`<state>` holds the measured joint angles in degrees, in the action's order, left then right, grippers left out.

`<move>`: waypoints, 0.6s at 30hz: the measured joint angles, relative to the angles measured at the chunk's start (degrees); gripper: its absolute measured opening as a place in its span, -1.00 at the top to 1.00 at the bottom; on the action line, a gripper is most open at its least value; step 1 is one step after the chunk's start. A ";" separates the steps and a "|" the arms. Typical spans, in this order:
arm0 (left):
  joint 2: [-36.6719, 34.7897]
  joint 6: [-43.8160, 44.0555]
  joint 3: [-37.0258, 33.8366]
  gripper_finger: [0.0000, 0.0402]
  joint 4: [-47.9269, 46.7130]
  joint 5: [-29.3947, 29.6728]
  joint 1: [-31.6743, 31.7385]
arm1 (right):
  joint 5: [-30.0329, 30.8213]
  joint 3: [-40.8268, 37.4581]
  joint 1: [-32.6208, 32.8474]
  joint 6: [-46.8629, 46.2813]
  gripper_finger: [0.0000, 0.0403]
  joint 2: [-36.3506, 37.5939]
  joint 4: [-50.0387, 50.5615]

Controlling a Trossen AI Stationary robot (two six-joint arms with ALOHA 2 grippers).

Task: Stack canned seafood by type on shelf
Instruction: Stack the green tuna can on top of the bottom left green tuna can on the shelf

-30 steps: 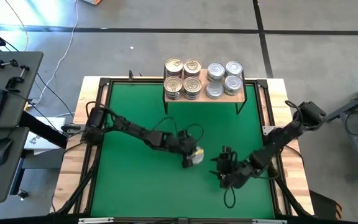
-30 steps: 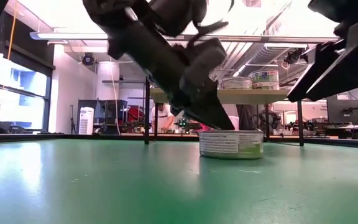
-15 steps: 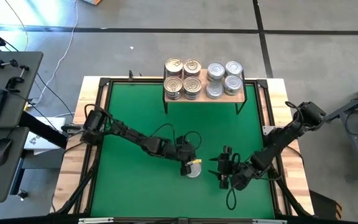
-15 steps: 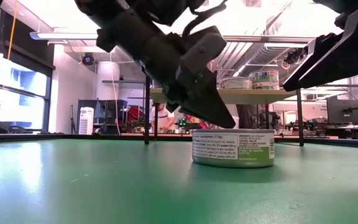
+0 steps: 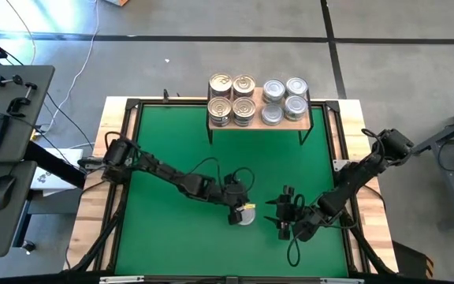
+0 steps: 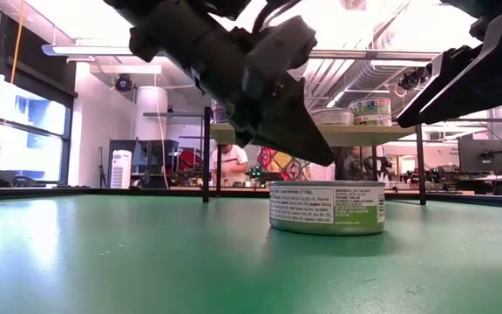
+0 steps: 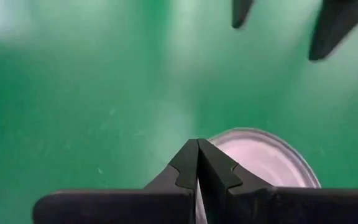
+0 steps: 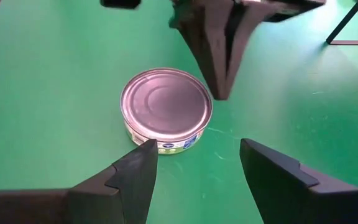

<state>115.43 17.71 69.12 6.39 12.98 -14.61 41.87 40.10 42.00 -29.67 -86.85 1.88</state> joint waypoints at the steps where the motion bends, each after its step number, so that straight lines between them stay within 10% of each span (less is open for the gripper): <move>1: -0.04 0.12 -0.02 1.00 -0.28 -0.21 -0.24 | 0.00 -0.02 0.00 0.02 -0.11 0.00 0.06; 18: -0.08 2.74 -0.04 1.00 -6.96 2.77 -0.79 | -1.54 -0.04 0.00 0.28 -0.11 -0.01 -1.41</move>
<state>115.35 20.45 69.08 -0.58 15.75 -15.40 40.33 40.05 42.00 -29.39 -86.86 0.47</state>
